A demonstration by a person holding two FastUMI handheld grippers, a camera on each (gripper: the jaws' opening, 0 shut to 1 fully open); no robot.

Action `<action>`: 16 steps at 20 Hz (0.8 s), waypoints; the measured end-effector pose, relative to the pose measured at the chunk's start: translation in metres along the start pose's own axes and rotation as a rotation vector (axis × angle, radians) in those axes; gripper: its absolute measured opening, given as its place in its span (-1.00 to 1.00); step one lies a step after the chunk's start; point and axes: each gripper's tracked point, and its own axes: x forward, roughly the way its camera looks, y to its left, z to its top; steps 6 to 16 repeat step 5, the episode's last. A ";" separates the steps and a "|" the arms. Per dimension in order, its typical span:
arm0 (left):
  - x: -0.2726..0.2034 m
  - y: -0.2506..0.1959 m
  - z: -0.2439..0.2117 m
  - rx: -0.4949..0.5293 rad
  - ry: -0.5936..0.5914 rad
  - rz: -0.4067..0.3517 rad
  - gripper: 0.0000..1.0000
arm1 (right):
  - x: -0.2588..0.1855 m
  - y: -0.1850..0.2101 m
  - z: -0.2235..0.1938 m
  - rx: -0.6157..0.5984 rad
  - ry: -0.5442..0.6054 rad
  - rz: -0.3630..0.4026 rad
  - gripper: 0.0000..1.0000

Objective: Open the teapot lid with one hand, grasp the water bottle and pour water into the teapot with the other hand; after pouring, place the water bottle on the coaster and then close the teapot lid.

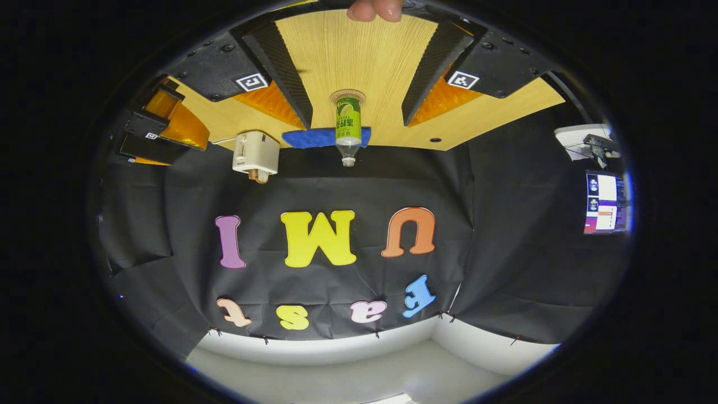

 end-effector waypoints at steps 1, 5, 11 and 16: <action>-0.002 -0.001 0.003 -0.002 -0.010 0.000 0.99 | -0.001 0.000 0.001 0.004 -0.011 0.002 0.92; 0.002 -0.004 0.001 -0.010 -0.013 -0.010 0.99 | 0.004 0.001 -0.005 0.023 0.000 0.006 0.87; 0.002 -0.004 0.001 -0.010 -0.013 -0.010 0.99 | 0.004 0.001 -0.005 0.023 0.000 0.006 0.87; 0.002 -0.004 0.001 -0.010 -0.013 -0.010 0.99 | 0.004 0.001 -0.005 0.023 0.000 0.006 0.87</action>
